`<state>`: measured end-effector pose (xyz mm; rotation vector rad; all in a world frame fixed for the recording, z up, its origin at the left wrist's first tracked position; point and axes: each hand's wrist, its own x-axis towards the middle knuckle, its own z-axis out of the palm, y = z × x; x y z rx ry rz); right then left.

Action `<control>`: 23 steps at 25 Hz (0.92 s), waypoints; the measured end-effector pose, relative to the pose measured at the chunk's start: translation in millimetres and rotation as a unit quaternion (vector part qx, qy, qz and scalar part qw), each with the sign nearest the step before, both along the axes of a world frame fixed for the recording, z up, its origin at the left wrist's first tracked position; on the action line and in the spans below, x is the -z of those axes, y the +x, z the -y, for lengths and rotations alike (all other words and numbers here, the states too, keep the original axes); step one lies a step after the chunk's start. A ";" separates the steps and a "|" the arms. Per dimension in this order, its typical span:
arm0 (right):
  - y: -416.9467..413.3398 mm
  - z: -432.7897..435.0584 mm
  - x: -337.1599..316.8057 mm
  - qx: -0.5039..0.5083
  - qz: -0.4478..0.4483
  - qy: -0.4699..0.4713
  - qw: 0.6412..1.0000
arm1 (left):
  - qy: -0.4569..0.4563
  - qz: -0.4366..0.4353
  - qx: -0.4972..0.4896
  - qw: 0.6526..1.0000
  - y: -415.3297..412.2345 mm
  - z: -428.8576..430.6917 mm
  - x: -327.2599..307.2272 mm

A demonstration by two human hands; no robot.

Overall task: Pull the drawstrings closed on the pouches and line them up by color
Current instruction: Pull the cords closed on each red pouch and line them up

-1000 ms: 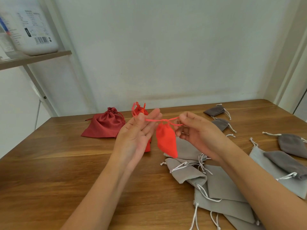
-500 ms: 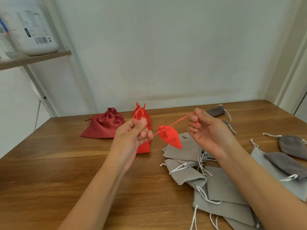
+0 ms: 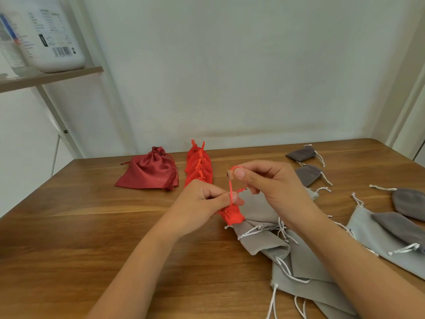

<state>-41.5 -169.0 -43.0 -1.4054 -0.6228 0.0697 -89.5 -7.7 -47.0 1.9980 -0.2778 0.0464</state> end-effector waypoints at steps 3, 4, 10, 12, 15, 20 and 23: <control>2.9 2.0 2.7 0.014 -0.013 -0.017 1.000 | -0.012 -0.056 0.033 0.998 -1.1 -0.8 2.1; 2.9 2.2 4.3 0.003 -0.021 -0.026 0.999 | -0.021 -0.067 0.046 0.996 -1.3 -0.8 2.7; 0.0 2.1 2.4 -0.126 -0.116 0.051 0.984 | -0.093 -0.093 0.066 0.989 -1.4 0.4 2.9; 0.9 4.5 -1.0 -0.107 -0.107 0.030 0.988 | -0.124 -0.094 0.055 0.986 -0.9 0.3 2.6; 0.3 4.7 -1.4 -0.073 -0.083 -0.037 0.993 | -0.147 -0.092 0.027 0.984 1.5 -0.3 3.3; -1.2 4.3 0.2 -0.045 -0.025 -0.043 0.998 | -0.176 -0.095 0.020 0.979 0.5 0.6 1.5; 1.1 3.3 1.9 -0.022 -0.026 -0.010 0.999 | -0.175 -0.084 -0.004 0.981 0.5 3.0 1.6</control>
